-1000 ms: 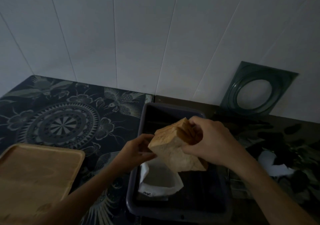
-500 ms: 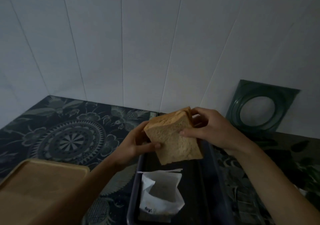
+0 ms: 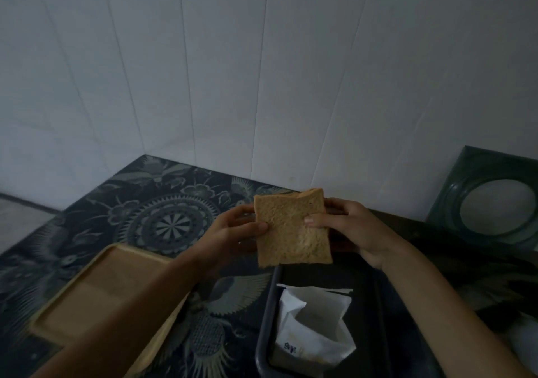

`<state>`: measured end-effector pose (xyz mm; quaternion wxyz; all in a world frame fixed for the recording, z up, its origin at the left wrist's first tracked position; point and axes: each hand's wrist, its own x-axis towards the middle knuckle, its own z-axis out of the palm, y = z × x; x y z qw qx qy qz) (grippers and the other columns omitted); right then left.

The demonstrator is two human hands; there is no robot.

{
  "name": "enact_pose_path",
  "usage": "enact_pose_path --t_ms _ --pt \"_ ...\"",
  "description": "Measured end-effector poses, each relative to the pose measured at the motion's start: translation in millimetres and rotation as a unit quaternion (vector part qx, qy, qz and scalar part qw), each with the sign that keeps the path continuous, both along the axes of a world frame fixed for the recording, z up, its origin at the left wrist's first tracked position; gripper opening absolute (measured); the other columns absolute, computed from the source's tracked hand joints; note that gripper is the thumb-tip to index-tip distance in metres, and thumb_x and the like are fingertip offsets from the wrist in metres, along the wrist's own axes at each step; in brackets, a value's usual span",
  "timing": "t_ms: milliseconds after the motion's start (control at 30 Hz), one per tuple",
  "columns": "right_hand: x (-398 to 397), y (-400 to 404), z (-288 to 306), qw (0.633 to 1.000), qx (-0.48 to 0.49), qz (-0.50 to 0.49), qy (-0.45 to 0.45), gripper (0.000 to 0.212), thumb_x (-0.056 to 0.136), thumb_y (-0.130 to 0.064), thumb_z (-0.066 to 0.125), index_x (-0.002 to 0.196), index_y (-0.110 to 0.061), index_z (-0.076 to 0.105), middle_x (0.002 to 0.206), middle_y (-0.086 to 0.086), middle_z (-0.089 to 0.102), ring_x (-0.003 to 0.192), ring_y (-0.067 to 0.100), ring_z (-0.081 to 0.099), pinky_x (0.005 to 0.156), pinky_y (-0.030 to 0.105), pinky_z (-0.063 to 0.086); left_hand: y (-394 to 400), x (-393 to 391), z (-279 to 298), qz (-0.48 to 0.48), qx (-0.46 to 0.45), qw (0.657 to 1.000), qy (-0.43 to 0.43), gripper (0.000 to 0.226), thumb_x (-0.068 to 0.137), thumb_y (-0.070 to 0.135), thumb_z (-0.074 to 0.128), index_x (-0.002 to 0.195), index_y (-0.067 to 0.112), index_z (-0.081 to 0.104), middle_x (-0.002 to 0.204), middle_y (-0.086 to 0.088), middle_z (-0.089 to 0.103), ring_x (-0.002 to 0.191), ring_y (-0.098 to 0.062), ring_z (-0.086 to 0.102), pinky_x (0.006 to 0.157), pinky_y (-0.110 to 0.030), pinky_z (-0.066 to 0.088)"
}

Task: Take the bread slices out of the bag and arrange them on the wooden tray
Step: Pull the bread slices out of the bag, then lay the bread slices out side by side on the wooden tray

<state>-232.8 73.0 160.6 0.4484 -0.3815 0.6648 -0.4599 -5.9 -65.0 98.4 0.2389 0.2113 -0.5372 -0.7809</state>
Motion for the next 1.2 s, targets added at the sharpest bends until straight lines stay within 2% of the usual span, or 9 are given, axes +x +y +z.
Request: enact_pose_path --t_ms 167,267,400,600,700,867,967,1100,1200 --pt "45.3 -29.5 -28.4 0.999 0.03 -0.008 -0.037 0.055 0.064 -0.038 0.094 0.114 -0.024 0.077 0.108 0.004 0.081 0.098 0.023 0.078 0.07 0.036 0.065 -31.3 43.4 -18.8 -0.01 0.022 0.999 -0.039 0.052 0.078 0.019 0.075 0.127 0.008 0.061 0.113 -0.009 0.071 0.104 -0.026 0.071 0.077 -0.034 0.06" --pt "79.9 -49.3 -51.7 0.997 0.052 -0.031 -0.044 0.058 0.065 -0.039 0.094 0.116 -0.022 0.076 0.107 0.007 0.082 0.101 0.029 0.077 0.081 0.043 0.065 -55.9 74.3 -33.7 -0.014 0.018 0.996 -0.083 0.056 0.079 0.024 0.076 0.131 0.011 0.061 0.121 -0.015 0.067 0.106 -0.028 0.07 0.077 -0.034 0.059" --pt "131.3 -75.9 -83.0 0.993 0.089 -0.037 -0.071 0.049 0.072 -0.038 0.091 0.116 -0.02 0.075 0.102 0.004 0.083 0.092 0.023 0.08 0.075 0.036 0.064 -89.4 121.7 -58.5 -0.04 0.019 0.989 -0.141 0.047 0.081 0.033 0.077 0.125 0.02 0.068 0.126 -0.013 0.07 0.112 -0.032 0.07 0.084 -0.039 0.06" --pt "206.4 -110.8 -143.7 0.98 0.149 -0.058 -0.122 0.054 0.062 -0.045 0.091 0.109 -0.019 0.081 0.105 0.006 0.082 0.098 0.026 0.078 0.097 0.048 0.059 -130.8 189.1 -101.3 -0.069 0.027 0.977 -0.199 0.039 0.088 0.033 0.074 0.125 0.02 0.07 0.125 -0.009 0.072 0.115 -0.032 0.069 0.099 -0.049 0.055" --pt "239.0 -124.0 -180.9 0.97 0.166 -0.088 -0.155 0.054 0.064 -0.041 0.092 0.11 -0.017 0.08 0.104 0.008 0.082 0.096 0.028 0.079 0.09 0.047 0.062 -145.9 216.5 -125.1 -0.074 0.026 0.971 -0.227 0.032 0.091 0.031 0.072 0.121 0.021 0.073 0.12 -0.005 0.075 0.112 -0.029 0.071 0.1 -0.049 0.055" --pt "284.4 -144.6 -239.0 0.947 0.21 -0.163 -0.18 0.048 0.078 -0.026 0.085 0.122 -0.015 0.07 0.11 0.014 0.079 0.097 0.033 0.077 0.078 0.046 0.065 -164.8 248.4 -164.7 -0.074 0.038 0.962 -0.262 0.042 0.087 0.03 0.076 0.126 0.016 0.068 0.124 -0.011 0.072 0.114 -0.031 0.069 0.101 -0.047 0.055" --pt "305.3 -152.1 -264.4 0.936 0.235 -0.185 -0.187 0.041 0.084 -0.023 0.08 0.123 -0.016 0.068 0.11 0.011 0.078 0.096 0.028 0.077 0.064 0.037 0.063 -170.3 261.5 -192.1 -0.074 0.054 0.952 -0.291 0.041 0.087 0.026 0.077 0.125 0.014 0.066 0.125 -0.013 0.069 0.115 -0.032 0.067 0.103 -0.05 0.053" --pt "324.6 -154.8 -293.3 0.923 0.261 -0.226 -0.17 0.051 0.083 -0.027 0.081 0.128 -0.022 0.057 0.12 0.006 0.069 0.106 0.027 0.067 0.084 0.046 0.062 -172.6 272.7 -220.9 -0.083 0.082 0.938 -0.327 0.043 0.082 0.026 0.081 0.121 0.013 0.067 0.124 -0.013 0.07 0.114 -0.031 0.067 0.104 -0.049 0.053" --pt "332.8 -152.5 -305.5 0.918 0.276 -0.24 -0.151 0.054 0.083 -0.03 0.08 0.13 -0.024 0.055 0.123 0.006 0.065 0.107 0.027 0.065 0.086 0.049 0.062 -170.3 276.4 -235.1 -0.086 0.1 0.929 -0.346 0.051 0.082 0.026 0.082 0.126 0.012 0.061 0.126 -0.011 0.065 0.114 -0.029 0.066 0.1 -0.048 0.055"
